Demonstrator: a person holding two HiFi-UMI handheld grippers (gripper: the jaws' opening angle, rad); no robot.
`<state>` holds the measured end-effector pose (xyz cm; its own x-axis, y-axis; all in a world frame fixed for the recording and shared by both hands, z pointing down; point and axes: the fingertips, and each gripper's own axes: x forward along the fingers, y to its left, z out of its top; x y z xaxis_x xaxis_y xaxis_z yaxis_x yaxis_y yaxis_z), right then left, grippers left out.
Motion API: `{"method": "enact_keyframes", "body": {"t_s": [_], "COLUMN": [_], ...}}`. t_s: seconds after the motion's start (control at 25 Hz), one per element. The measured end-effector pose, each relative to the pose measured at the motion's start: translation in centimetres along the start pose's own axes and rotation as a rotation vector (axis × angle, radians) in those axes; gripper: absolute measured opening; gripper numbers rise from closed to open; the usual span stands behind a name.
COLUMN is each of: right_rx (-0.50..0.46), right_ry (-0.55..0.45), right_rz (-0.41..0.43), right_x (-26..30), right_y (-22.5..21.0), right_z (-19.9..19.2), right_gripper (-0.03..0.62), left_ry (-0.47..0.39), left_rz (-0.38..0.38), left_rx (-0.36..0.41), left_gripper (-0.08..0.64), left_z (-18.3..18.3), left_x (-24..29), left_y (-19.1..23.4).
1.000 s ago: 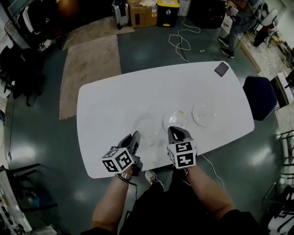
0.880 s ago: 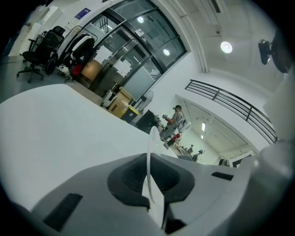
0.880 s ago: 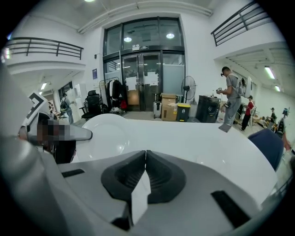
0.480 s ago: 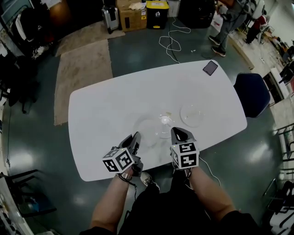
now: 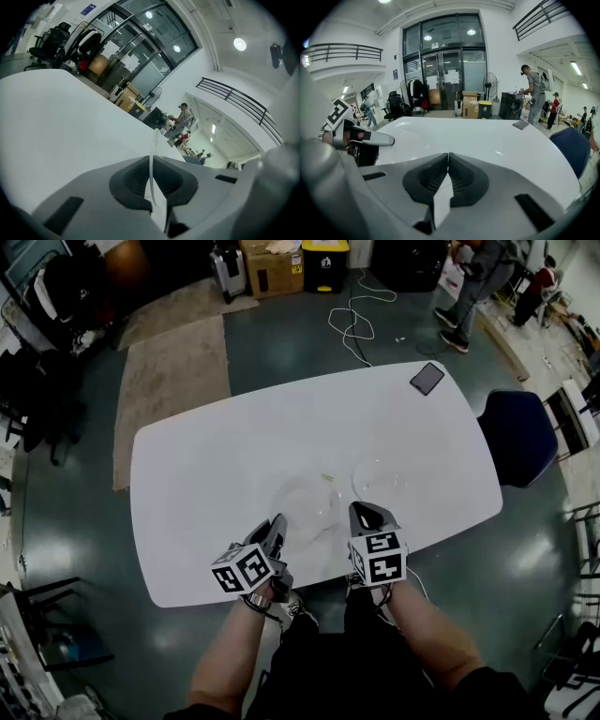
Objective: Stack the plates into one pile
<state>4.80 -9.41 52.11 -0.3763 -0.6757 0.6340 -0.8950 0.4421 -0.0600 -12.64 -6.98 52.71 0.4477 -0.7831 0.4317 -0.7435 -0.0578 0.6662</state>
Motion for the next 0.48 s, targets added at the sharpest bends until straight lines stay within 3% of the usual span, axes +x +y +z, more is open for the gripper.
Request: {"method": "enact_keyframes", "body": {"t_s": [0.48], "right_rx": [-0.004], "right_ry": [0.010], "right_rz": [0.043], "right_x": [0.4], "right_y": [-5.3], "right_z": [-1.1], "right_gripper": [0.019], "left_ry": [-0.004], "left_rz": [0.070], "left_rx": [-0.060], "left_gripper": [0.034], "left_z": [-2.9], "left_x": [4.1], "left_y": [-1.1]}}
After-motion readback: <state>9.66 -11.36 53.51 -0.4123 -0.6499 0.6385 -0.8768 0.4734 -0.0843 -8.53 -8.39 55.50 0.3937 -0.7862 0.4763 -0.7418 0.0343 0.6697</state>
